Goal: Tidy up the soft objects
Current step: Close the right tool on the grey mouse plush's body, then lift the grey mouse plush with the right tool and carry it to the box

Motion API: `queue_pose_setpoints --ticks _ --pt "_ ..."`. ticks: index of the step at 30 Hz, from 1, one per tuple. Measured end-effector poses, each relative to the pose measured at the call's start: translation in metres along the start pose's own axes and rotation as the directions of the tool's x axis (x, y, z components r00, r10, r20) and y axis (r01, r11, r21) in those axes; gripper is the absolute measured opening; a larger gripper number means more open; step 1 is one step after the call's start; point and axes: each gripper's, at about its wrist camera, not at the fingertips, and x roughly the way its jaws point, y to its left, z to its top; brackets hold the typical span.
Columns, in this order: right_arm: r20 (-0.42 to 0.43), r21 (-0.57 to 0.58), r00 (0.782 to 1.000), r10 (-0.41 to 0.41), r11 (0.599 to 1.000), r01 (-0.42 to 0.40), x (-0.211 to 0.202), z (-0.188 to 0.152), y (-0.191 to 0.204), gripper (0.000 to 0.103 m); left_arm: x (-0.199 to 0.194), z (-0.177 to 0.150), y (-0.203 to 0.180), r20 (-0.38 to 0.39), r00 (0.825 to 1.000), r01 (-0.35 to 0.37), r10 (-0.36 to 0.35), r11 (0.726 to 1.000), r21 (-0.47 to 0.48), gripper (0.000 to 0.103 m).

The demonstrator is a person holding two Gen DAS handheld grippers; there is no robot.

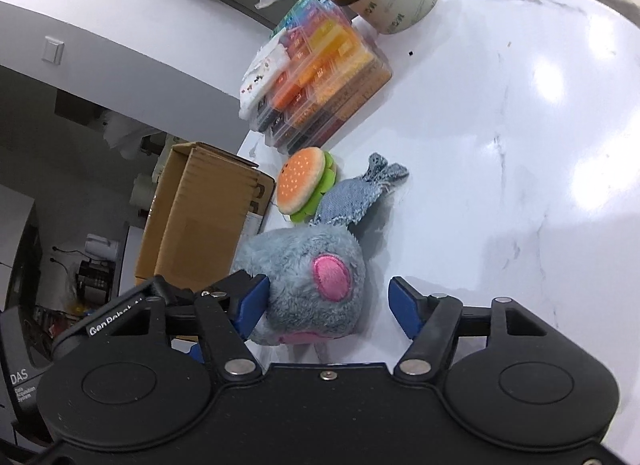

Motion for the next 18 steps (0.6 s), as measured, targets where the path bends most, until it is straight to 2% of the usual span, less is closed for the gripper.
queue_pose_setpoints --ticks 3,5,8,11,18 --pt "-0.007 0.017 1.000 0.028 0.999 -0.028 0.004 -0.001 -0.003 0.059 0.005 -0.003 0.004 -0.009 0.999 0.031 -0.032 0.998 -0.056 0.056" --pt "-0.015 0.029 0.999 0.050 0.998 -0.049 0.006 -0.002 -0.003 0.049 0.008 -0.007 0.004 -0.012 0.998 0.056 -0.058 0.995 -0.088 0.043" --pt "-0.015 0.025 0.998 0.058 0.998 -0.058 0.006 -0.003 -0.001 0.043 0.005 -0.009 0.001 -0.004 0.997 0.070 -0.071 0.992 -0.102 0.030" --pt "-0.017 0.022 0.998 0.062 0.998 -0.061 0.004 -0.005 0.001 0.041 0.000 -0.010 -0.001 -0.004 0.999 0.053 -0.054 0.992 -0.112 0.026" --pt "-0.033 0.004 0.998 0.062 0.998 -0.062 -0.002 -0.011 0.011 0.040 -0.014 -0.015 0.002 0.000 0.999 0.042 -0.042 0.993 -0.111 0.025"
